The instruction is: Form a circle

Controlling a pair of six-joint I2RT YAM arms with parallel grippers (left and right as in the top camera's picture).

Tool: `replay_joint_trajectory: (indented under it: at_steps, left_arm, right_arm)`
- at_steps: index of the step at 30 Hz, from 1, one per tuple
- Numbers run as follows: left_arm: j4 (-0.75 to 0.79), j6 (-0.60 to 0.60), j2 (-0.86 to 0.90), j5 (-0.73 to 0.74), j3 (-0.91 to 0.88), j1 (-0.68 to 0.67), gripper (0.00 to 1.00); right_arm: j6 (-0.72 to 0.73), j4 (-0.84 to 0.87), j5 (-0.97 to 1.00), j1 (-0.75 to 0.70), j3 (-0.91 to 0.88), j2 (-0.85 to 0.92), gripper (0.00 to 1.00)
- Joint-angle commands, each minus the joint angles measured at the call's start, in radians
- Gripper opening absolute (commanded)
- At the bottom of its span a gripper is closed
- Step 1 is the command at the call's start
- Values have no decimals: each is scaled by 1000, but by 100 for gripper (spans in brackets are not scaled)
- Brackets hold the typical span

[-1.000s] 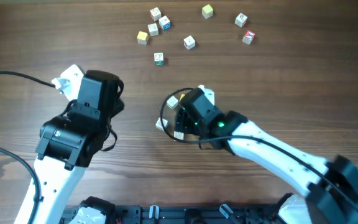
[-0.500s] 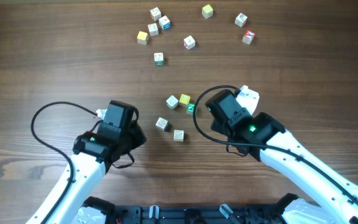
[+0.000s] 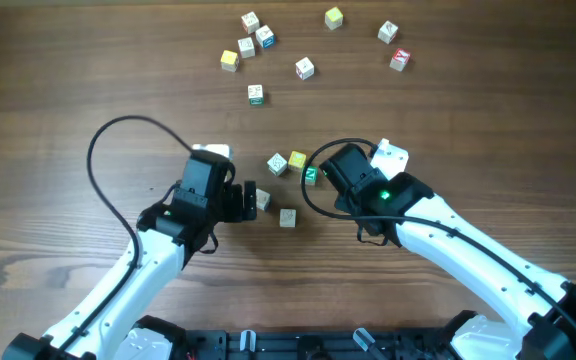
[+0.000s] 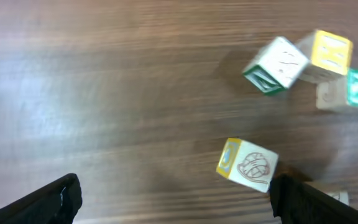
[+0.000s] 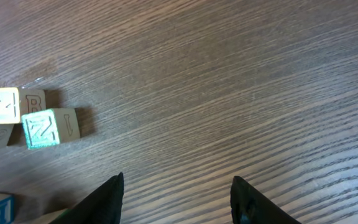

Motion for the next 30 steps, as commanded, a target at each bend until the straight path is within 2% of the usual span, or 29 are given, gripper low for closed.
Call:
replay_joint_trajectory:
  at_steps: [1, 5, 9, 21, 23, 24, 26, 27, 29, 30]
  left_arm:
    - [29, 260, 61, 48, -10, -16, 100]
    - [32, 299, 159, 58, -10, -17, 100]
    - [34, 362, 229, 175, -10, -30, 100]
    - [160, 374, 261, 171, -10, -47, 99]
    - [163, 374, 296, 171, -10, -47, 90]
    - [163, 374, 307, 171, -10, -47, 76]
    - [172, 373, 325, 179, -10, -47, 37]
    - [175, 373, 326, 178, -10, -47, 26]
    - [176, 373, 325, 178, -10, -47, 28]
    - [178, 374, 325, 178, -10, -47, 21]
  right_arm:
    - [10, -10, 33, -34, 3, 11, 56]
    - [-32, -32, 30, -79, 3, 11, 56]
    - [-68, -31, 7, -121, 3, 11, 56]
    - [-69, -31, 3, -136, 3, 11, 59]
    - [-69, -33, 3, -136, 3, 11, 59]
    - [-68, -33, 3, -136, 3, 11, 59]
    - [-69, -33, 3, -136, 3, 11, 60]
    - [-69, -33, 3, -136, 3, 11, 60]
    - [-69, -34, 3, -136, 3, 11, 60]
    - [-68, -35, 3, -136, 3, 11, 61]
